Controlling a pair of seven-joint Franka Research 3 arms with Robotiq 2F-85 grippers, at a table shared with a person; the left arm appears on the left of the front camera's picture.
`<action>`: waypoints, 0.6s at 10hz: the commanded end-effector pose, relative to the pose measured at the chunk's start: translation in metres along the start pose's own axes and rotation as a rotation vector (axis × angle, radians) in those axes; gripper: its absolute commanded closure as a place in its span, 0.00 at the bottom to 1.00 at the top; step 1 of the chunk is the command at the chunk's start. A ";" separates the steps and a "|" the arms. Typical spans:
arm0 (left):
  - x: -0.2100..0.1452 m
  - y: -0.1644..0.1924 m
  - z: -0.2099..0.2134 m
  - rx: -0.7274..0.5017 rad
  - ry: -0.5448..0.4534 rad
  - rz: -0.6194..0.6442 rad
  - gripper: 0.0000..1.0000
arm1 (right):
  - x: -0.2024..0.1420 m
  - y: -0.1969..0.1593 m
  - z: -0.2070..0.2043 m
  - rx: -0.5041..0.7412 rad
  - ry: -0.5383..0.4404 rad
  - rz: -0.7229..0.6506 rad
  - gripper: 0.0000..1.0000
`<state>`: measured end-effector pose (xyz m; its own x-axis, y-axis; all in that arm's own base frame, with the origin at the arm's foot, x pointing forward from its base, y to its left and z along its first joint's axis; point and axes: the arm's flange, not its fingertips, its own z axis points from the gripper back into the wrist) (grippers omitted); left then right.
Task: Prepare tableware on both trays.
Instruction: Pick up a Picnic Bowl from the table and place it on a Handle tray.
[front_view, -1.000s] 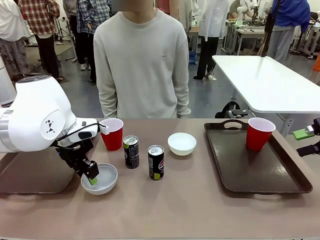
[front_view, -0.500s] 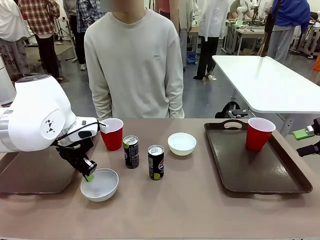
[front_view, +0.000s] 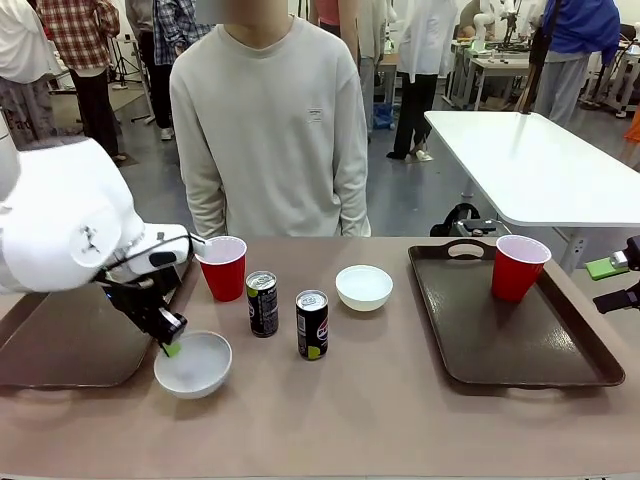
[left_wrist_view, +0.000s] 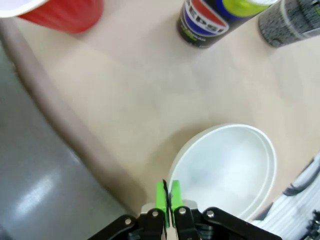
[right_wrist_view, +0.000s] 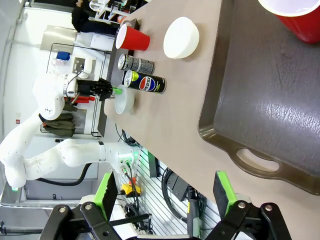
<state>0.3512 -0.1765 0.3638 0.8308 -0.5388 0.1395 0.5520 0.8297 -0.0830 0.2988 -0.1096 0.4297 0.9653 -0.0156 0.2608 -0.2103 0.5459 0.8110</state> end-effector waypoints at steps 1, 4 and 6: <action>-0.027 0.000 0.079 -0.026 -0.088 0.068 1.00 | 0.000 0.000 0.000 0.011 -0.001 0.002 0.00; -0.027 0.014 0.119 -0.065 -0.155 0.155 1.00 | 0.000 0.000 0.000 0.011 -0.001 0.002 0.00; -0.025 0.019 0.119 -0.052 -0.157 0.124 1.00 | 0.000 0.000 0.000 0.011 -0.001 0.002 0.00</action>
<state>0.3304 -0.1242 0.4855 0.9046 -0.3335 0.2655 0.3912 0.8969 -0.2063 0.2987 -0.1100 0.4296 0.9654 -0.0168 0.2601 -0.2089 0.5464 0.8110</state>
